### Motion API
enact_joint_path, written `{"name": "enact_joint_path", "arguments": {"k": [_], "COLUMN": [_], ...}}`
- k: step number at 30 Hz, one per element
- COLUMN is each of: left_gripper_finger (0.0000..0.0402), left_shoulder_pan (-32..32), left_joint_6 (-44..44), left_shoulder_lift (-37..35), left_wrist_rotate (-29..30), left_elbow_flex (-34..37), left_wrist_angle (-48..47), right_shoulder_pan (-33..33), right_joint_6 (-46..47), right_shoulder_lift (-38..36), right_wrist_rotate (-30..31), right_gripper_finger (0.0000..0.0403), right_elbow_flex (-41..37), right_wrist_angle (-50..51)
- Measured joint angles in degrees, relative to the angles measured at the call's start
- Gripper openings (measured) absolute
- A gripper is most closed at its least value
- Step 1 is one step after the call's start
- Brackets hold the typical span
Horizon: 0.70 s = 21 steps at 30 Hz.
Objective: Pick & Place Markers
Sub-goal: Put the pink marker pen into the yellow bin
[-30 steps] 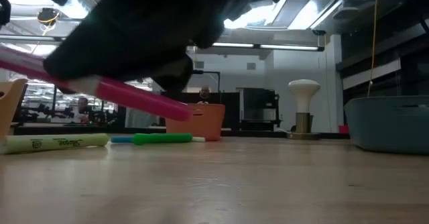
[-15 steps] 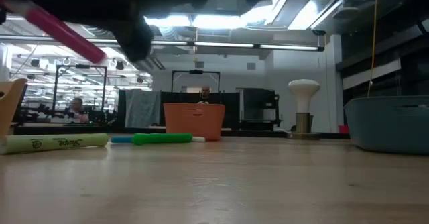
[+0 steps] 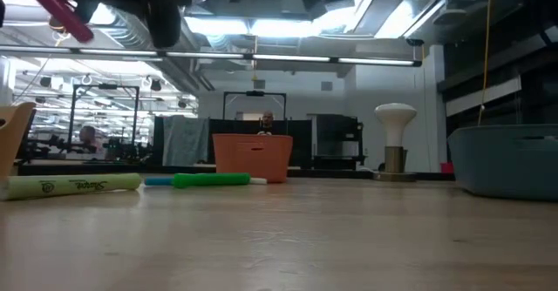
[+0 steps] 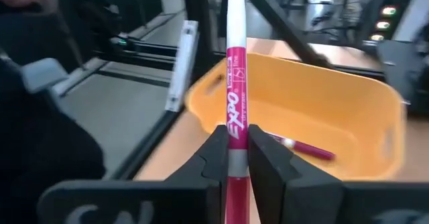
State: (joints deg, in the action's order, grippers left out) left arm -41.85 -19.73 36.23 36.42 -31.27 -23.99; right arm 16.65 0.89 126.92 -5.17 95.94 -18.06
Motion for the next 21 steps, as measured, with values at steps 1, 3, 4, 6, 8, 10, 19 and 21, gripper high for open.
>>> {"name": "enact_joint_path", "arguments": {"k": [1, 3, 4, 6, 8, 10, 19, 21], "left_gripper_finger": [0.0014, 0.0024, 0.0032, 0.0052, 0.0076, 0.0103, 0.0204, 0.0212], "left_shoulder_pan": [0.0, 0.0, 0.0, 0.0, 0.0, 0.0, 0.0, 0.0], "left_joint_6": [0.0, 0.0, 0.1, 0.1, 0.1, 0.1, -0.6, -0.5], "left_shoulder_lift": [0.0, 0.0, 0.0, 0.0, 0.0, 0.0, -0.4, -0.4], "left_wrist_rotate": [-1.1, -3.6, -4.8, -6.8, -8.3, -9.5, -20.8, -20.9], "left_elbow_flex": [0.0, 0.0, 0.0, 0.0, 0.0, 0.0, -0.4, -0.5], "left_wrist_angle": [0.0, 0.0, -0.1, -0.2, -0.2, -0.2, 0.7, 3.4], "right_shoulder_pan": [-0.1, -0.3, -0.3, -0.5, -0.8, -1.0, -2.3, -2.7], "right_joint_6": [-0.2, -1.6, -2.3, -3.4, -4.0, -4.4, -4.0, -3.2], "right_shoulder_lift": [0.1, 0.2, 0.2, 0.2, 0.2, 0.2, 0.2, 0.2], "right_wrist_rotate": [1.0, 2.1, 2.6, 3.1, 3.1, 3.1, 4.3, 4.2], "right_gripper_finger": [0.0046, 0.0046, 0.0046, 0.0046, 0.0046, 0.0046, 0.0046, 0.0046], "right_elbow_flex": [0.0, 0.0, 0.0, 0.0, 0.0, 0.0, 0.0, 0.0], "right_wrist_angle": [0.0, -1.0, -2.2, -4.5, -6.2, -7.4, -9.0, -9.3]}}
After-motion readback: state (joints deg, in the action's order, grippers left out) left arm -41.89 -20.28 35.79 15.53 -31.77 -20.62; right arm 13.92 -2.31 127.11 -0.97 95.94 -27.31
